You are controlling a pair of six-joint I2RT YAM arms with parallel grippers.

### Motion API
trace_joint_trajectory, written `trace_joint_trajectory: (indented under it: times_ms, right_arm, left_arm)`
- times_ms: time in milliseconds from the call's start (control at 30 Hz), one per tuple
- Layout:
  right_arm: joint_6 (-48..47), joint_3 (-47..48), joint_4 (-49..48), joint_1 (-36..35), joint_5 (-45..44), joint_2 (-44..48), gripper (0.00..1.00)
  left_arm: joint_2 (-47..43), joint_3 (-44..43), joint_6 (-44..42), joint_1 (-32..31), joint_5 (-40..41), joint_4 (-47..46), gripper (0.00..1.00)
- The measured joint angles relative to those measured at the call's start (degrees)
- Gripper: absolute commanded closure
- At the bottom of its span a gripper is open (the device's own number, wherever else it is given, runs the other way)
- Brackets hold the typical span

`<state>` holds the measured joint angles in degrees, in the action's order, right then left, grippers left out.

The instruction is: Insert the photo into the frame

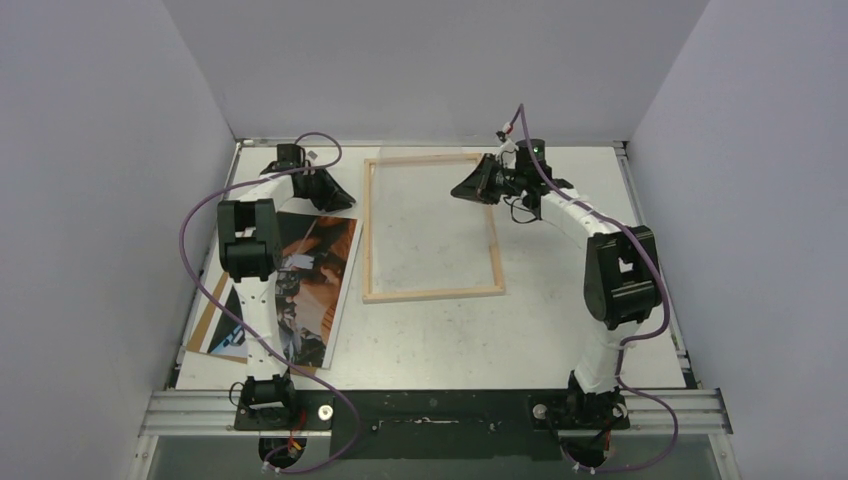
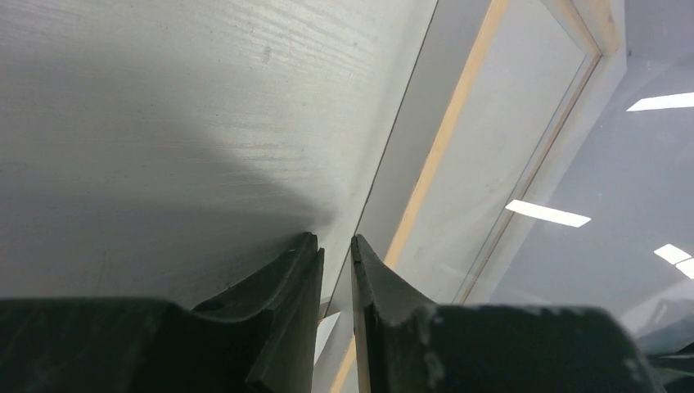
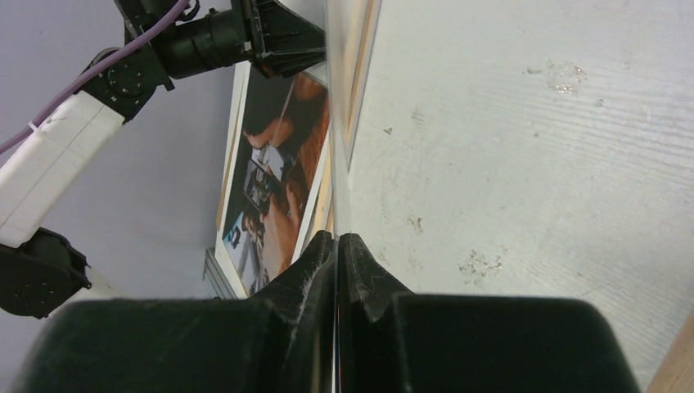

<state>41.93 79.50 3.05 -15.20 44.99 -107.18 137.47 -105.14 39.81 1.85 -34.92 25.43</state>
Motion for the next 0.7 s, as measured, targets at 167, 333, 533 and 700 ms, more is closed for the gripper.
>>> trace_joint_trajectory:
  times_ms: [167,333,533,700]
  right_arm:
    - [2.12,-2.89,-2.56,1.38,0.15,-0.42,1.0]
    - [2.64,-5.9,-4.02,2.93,0.44,-0.42,1.0]
    - [3.34,-10.19,-4.94,5.18,0.26,-0.42,1.0]
    - [3.32,-11.15,-5.14,6.64,0.5,-0.72,1.0]
  left_arm:
    - [0.0,0.02,0.02,0.02,-0.11,-0.04,0.81]
    - [0.0,0.02,0.04,0.0,-0.33,-0.07,0.8]
    - [0.0,0.0,0.02,-0.33,-1.01,-0.04,0.68]
    - [0.0,-0.39,-0.07,-1.31,-1.84,-0.02,0.6]
